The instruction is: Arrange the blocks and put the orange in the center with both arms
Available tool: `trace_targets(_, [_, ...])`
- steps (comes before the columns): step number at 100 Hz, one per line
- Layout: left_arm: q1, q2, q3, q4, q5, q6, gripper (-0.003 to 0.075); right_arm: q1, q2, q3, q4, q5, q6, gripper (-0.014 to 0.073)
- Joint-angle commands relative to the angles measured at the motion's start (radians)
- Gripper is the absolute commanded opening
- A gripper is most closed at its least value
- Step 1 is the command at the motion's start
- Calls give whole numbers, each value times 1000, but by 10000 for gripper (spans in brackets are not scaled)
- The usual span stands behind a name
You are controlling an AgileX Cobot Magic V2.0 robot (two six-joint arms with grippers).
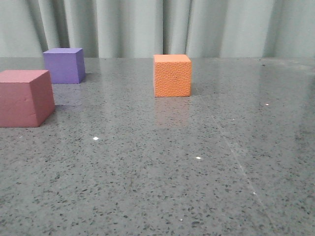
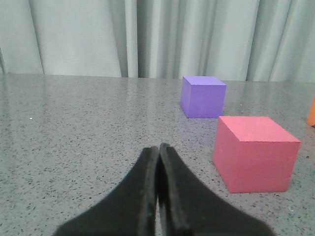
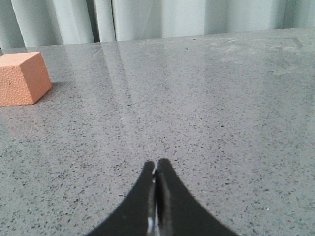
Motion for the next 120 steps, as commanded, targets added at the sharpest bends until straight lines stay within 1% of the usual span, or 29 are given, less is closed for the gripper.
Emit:
trace_targets(1, [-9, -34, 55, -8, -87, 1, -19, -5, -25, -13, -1, -88, -9, -67])
trace_targets(43, [-9, -34, 55, -8, -95, 1, -19, -5, -25, -13, -1, -88, -9, -67])
trace_targets(55, [-9, -34, 55, -6, -146, 1, -19, -5, -25, -13, -1, -88, -9, -67])
trace_targets(70, [-9, -34, 48, -10, -285, -1, -19, -5, -25, -13, -1, -88, -9, -67])
trace_targets(76, [-9, -34, 25, -10, -303, -1, -19, -5, -25, -13, -1, -88, -9, -67])
trace_targets(83, [-9, -30, -24, -10, -266, -1, -19, -5, -25, -13, -1, -88, -9, -67])
trace_targets(100, [-9, 39, -214, -21, -45, -3, -19, -5, -25, -13, -1, -88, -9, -67])
trace_targets(111, [-9, 144, -356, -21, 42, -3, -19, -5, -25, -13, -1, -88, -9, -67])
trace_targets(120, [-9, 252, -487, -21, 145, -3, -19, -5, -25, -13, -1, -88, -9, -67])
